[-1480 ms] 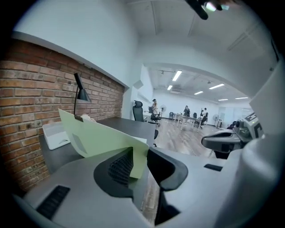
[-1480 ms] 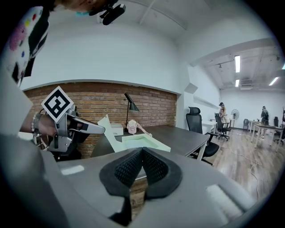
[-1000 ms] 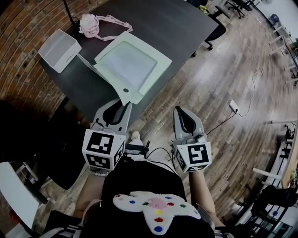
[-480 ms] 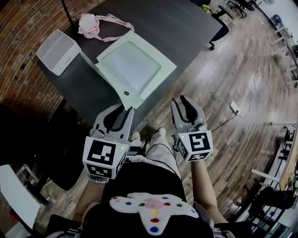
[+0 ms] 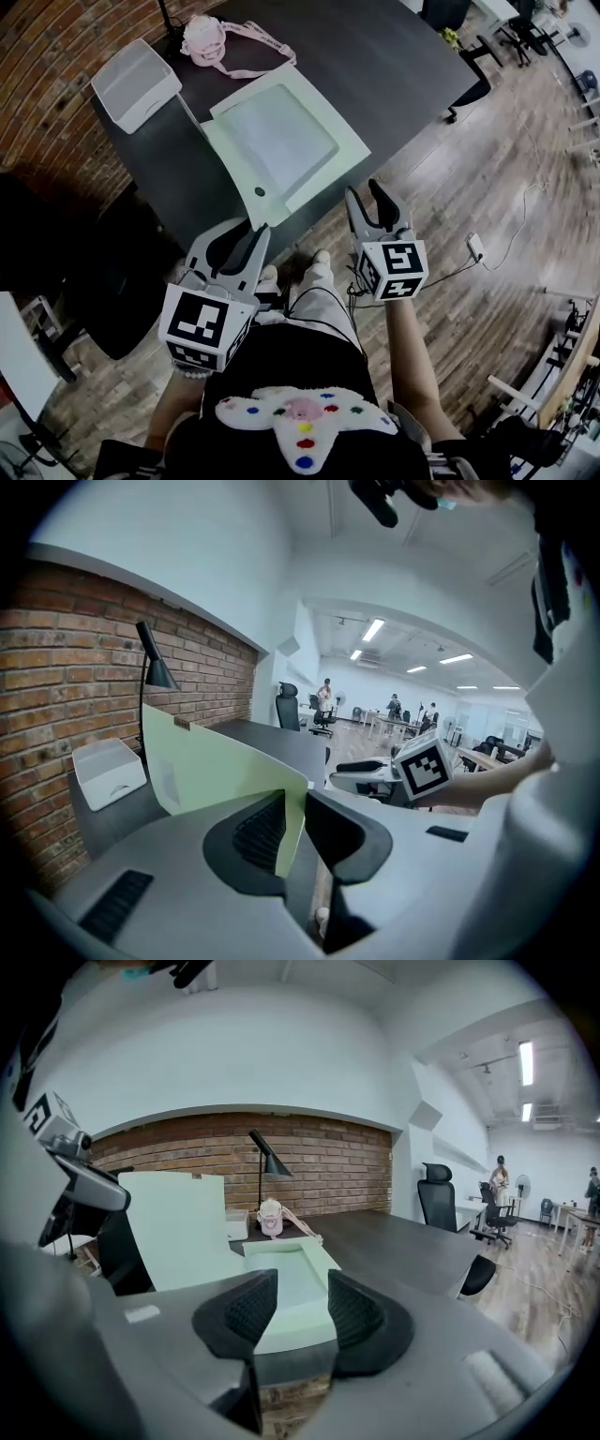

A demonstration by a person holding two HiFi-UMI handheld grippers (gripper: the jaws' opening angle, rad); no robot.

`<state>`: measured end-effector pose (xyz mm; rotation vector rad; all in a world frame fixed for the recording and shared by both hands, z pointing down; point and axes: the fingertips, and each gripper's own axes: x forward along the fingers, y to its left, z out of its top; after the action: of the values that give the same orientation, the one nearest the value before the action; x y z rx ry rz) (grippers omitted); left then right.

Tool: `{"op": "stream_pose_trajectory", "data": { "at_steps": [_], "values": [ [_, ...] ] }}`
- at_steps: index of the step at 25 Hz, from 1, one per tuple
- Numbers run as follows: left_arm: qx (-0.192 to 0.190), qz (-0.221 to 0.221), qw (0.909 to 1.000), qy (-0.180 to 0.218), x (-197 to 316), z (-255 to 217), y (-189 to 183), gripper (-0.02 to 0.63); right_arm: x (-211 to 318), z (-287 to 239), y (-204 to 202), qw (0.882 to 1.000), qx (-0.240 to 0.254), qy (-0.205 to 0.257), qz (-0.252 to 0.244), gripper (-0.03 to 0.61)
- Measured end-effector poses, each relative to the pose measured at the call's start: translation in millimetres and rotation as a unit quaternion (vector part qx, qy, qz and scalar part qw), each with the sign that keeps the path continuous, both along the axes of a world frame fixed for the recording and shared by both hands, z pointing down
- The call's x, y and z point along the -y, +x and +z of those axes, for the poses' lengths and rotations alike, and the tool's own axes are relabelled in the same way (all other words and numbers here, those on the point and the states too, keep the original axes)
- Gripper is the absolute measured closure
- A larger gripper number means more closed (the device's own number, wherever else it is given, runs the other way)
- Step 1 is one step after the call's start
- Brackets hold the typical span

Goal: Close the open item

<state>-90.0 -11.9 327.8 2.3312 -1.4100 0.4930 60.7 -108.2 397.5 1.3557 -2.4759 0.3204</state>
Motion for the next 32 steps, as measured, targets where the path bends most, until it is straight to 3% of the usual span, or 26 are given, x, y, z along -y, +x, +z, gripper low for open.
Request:
{"op": "stream_pose_trajectory", "data": {
  "at_steps": [9,19,32],
  "values": [
    [0.042,-0.042,0.9982,-0.005,12.2,2.0,14.5,0.551,52.3,22.7,7.0,0.999,-0.003,-0.015,-0.045,0.400],
    [0.056,-0.093,0.9941,-0.002,36.2,4.3,35.5,0.566,99.8,68.9,25.0,0.995,-0.011,-0.064,-0.078,0.393],
    [0.082,-0.125,0.9888,-0.006,62.8,14.7,67.9,0.581,121.5,104.9,36.1,0.986,0.000,-0.112,-0.123,0.393]
  ]
}}
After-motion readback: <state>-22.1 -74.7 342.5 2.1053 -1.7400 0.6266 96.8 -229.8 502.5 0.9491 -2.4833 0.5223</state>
